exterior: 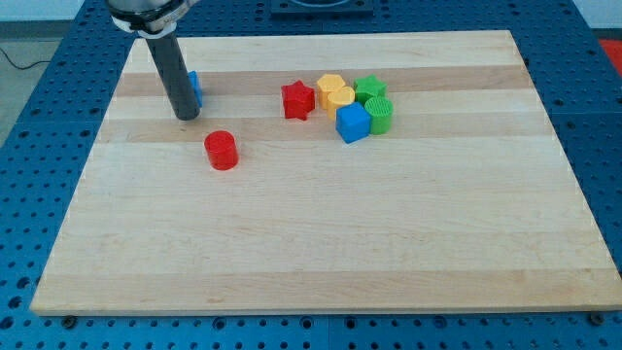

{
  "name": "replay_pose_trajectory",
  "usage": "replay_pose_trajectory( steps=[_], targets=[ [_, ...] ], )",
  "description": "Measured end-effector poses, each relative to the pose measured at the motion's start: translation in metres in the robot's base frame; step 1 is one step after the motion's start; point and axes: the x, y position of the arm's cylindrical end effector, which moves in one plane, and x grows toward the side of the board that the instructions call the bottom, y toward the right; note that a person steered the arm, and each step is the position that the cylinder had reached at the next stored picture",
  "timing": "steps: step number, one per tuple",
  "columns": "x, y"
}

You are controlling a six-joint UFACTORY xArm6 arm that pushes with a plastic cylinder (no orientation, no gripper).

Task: Push the blue triangle towards the top left side of the board

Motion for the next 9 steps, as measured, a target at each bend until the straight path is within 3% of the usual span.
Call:
replay_pose_trajectory(
  steps=[2,3,5,7,9],
  targets=[
    [-0.070,-0.022],
    [-0.070,-0.022],
    [-0.065,0.048],
    [-0.096,0.002],
    [-0.063,0.000]
  ],
)
